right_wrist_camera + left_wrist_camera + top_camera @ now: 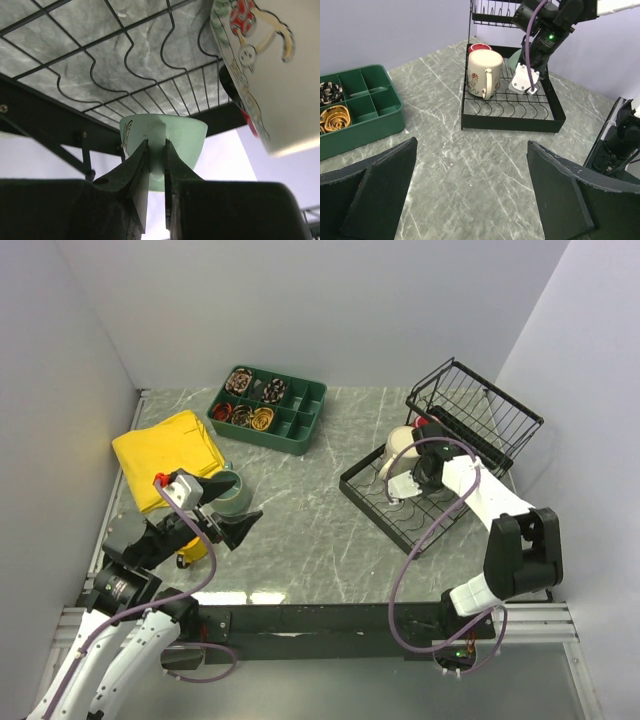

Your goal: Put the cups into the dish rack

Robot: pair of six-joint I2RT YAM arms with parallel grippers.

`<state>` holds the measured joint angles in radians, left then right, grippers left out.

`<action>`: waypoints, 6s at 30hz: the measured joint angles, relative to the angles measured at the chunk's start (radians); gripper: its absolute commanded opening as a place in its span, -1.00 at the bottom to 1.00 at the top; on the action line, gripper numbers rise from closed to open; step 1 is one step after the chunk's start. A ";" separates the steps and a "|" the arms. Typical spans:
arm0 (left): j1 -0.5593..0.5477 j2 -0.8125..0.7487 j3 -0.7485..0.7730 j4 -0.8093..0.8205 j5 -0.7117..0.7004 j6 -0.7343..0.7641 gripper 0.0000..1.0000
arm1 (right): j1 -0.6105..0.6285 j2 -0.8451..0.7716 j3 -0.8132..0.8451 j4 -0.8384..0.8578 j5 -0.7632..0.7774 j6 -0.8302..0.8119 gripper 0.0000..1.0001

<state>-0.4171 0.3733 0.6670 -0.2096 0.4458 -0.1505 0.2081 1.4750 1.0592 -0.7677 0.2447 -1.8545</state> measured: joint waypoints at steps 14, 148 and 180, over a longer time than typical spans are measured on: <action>0.000 -0.008 0.000 -0.034 -0.015 0.000 0.93 | -0.072 0.062 -0.039 0.124 0.037 -0.085 -0.97; 0.375 1.094 0.225 -0.237 -0.447 -0.286 -0.57 | -0.004 -0.688 -0.190 0.225 -1.263 1.178 0.08; 0.099 0.494 0.071 -0.024 -0.285 -0.089 -0.98 | 0.014 -0.433 0.140 -0.027 -1.469 1.300 0.27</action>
<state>-0.3180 0.8673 0.7383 -0.2333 0.1608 -0.2390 0.2218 1.0420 1.1995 -0.7948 -1.2243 -0.5545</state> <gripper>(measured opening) 0.115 0.634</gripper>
